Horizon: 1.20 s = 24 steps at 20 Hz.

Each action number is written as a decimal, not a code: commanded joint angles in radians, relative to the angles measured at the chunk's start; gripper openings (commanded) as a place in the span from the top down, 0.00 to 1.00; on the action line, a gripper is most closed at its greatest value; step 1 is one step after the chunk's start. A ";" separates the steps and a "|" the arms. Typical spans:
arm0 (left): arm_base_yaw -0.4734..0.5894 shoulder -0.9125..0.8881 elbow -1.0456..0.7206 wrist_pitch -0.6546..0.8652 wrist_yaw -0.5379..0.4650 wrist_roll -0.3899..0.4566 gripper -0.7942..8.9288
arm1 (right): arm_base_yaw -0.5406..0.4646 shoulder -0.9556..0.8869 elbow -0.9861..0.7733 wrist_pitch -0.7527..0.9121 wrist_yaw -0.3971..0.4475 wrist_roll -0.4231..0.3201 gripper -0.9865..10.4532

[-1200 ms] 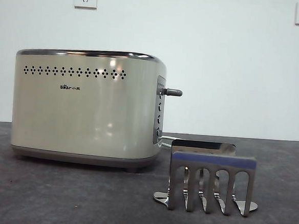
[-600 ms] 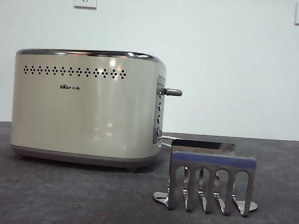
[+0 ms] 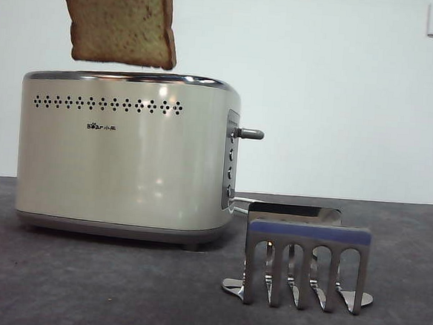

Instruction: Pick up a slice of bread from the rack,put the bread on the toaster,press the button

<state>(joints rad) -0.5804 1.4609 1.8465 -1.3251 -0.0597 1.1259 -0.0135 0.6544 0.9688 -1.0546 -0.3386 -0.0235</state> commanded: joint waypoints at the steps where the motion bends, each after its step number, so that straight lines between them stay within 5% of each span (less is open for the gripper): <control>1: 0.014 0.037 -0.003 0.006 0.011 0.018 0.93 | 0.000 -0.002 0.003 0.006 -0.002 -0.010 0.91; 15: 0.058 0.185 -0.003 0.058 0.020 0.038 0.93 | 0.000 -0.002 0.003 0.006 -0.002 -0.010 0.91; 19: 0.098 0.227 -0.003 0.068 0.121 0.027 0.93 | 0.000 -0.002 0.003 0.006 -0.002 -0.010 0.91; 24: 0.129 0.257 -0.003 0.103 0.121 0.026 0.92 | 0.000 -0.002 0.003 0.005 -0.002 -0.010 0.91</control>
<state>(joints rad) -0.4538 1.7069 1.8503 -1.2301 0.0597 1.1584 -0.0135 0.6544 0.9688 -1.0546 -0.3386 -0.0235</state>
